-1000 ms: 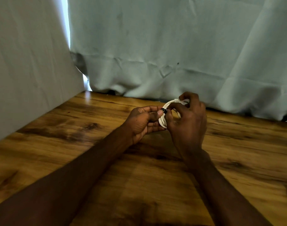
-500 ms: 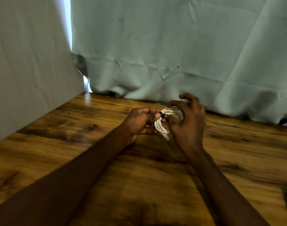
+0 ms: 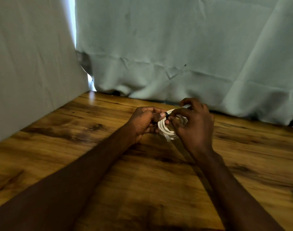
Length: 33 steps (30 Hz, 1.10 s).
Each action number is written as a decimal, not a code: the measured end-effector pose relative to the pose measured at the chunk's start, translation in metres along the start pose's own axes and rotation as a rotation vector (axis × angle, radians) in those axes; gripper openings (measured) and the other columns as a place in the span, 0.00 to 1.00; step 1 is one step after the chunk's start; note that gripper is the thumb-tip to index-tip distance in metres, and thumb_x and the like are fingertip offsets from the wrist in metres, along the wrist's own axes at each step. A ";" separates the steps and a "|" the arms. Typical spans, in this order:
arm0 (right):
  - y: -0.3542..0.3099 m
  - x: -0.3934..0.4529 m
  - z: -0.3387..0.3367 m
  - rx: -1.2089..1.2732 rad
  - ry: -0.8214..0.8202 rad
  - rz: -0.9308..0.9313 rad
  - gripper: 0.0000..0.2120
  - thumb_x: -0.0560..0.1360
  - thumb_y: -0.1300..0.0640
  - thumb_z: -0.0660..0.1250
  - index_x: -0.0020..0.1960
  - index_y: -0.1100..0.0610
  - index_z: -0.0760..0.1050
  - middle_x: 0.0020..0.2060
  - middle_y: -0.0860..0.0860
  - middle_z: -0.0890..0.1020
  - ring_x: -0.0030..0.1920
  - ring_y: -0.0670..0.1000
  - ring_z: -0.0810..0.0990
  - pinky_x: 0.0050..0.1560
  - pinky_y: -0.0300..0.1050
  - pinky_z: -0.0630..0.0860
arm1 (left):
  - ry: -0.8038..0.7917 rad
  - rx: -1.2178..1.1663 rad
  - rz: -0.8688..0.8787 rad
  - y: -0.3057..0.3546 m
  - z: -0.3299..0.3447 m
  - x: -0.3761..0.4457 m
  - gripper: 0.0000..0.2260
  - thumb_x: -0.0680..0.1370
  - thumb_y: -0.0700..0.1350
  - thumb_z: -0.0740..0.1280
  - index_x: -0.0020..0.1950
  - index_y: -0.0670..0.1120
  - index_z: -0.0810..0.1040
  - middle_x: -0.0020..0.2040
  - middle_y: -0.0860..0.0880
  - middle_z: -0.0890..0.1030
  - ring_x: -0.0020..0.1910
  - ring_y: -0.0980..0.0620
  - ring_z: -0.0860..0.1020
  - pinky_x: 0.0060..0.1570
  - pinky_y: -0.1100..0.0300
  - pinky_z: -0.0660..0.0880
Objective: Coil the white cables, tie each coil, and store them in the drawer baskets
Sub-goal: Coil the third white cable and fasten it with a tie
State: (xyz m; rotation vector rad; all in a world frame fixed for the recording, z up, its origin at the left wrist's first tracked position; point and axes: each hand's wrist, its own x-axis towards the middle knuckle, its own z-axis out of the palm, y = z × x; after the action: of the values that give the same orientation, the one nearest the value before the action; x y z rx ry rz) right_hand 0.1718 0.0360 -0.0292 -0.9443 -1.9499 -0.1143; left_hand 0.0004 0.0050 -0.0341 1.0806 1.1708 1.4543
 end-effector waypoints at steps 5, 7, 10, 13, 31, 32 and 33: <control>-0.001 -0.002 0.004 0.002 -0.020 0.002 0.10 0.70 0.48 0.71 0.48 0.48 0.86 0.57 0.46 0.80 0.55 0.55 0.78 0.52 0.58 0.76 | 0.003 0.017 0.003 -0.001 -0.001 0.002 0.05 0.81 0.38 0.68 0.54 0.42 0.84 0.40 0.46 0.85 0.34 0.51 0.82 0.33 0.59 0.78; 0.000 -0.003 0.006 -0.020 -0.032 0.007 0.12 0.70 0.47 0.69 0.49 0.47 0.87 0.58 0.46 0.80 0.54 0.55 0.78 0.52 0.57 0.76 | 0.010 0.028 -0.016 -0.001 -0.001 0.002 0.07 0.80 0.38 0.68 0.56 0.40 0.84 0.40 0.46 0.85 0.33 0.52 0.81 0.30 0.61 0.78; 0.000 -0.004 0.010 0.018 -0.052 -0.001 0.09 0.71 0.49 0.71 0.50 0.47 0.86 0.59 0.46 0.79 0.54 0.56 0.76 0.49 0.57 0.75 | 0.007 0.019 -0.033 -0.002 -0.002 0.001 0.07 0.81 0.37 0.68 0.56 0.40 0.84 0.39 0.47 0.85 0.31 0.55 0.81 0.29 0.62 0.77; 0.000 -0.002 0.016 0.026 -0.088 -0.006 0.08 0.74 0.53 0.75 0.52 0.48 0.86 0.60 0.46 0.79 0.56 0.56 0.75 0.50 0.53 0.74 | 0.034 0.019 -0.034 -0.002 -0.003 0.001 0.08 0.81 0.38 0.67 0.57 0.40 0.84 0.41 0.45 0.85 0.31 0.54 0.81 0.28 0.63 0.76; 0.004 0.003 0.008 0.524 -0.178 0.281 0.21 0.67 0.68 0.79 0.57 0.53 0.84 0.50 0.45 0.86 0.47 0.34 0.82 0.44 0.24 0.72 | -0.059 0.057 0.017 -0.001 -0.001 -0.001 0.08 0.81 0.35 0.66 0.59 0.36 0.80 0.44 0.41 0.85 0.39 0.49 0.84 0.31 0.57 0.81; 0.004 0.003 0.007 0.521 -0.164 0.285 0.20 0.67 0.68 0.79 0.56 0.53 0.84 0.49 0.44 0.86 0.46 0.33 0.82 0.44 0.24 0.72 | -0.063 0.059 0.022 -0.002 -0.001 0.000 0.08 0.81 0.35 0.66 0.59 0.36 0.81 0.43 0.42 0.85 0.38 0.50 0.84 0.33 0.57 0.81; 0.004 0.003 0.006 0.517 -0.154 0.285 0.19 0.67 0.68 0.78 0.55 0.53 0.85 0.47 0.42 0.85 0.45 0.33 0.82 0.44 0.25 0.72 | -0.062 0.062 0.029 -0.002 0.000 0.000 0.08 0.81 0.36 0.67 0.59 0.37 0.81 0.42 0.43 0.86 0.37 0.50 0.84 0.34 0.56 0.82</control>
State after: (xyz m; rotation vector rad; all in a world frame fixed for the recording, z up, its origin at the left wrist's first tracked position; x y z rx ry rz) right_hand 0.1689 0.0428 -0.0313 -0.8822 -1.8247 0.6130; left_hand 0.0006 0.0052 -0.0362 1.1815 1.1669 1.4042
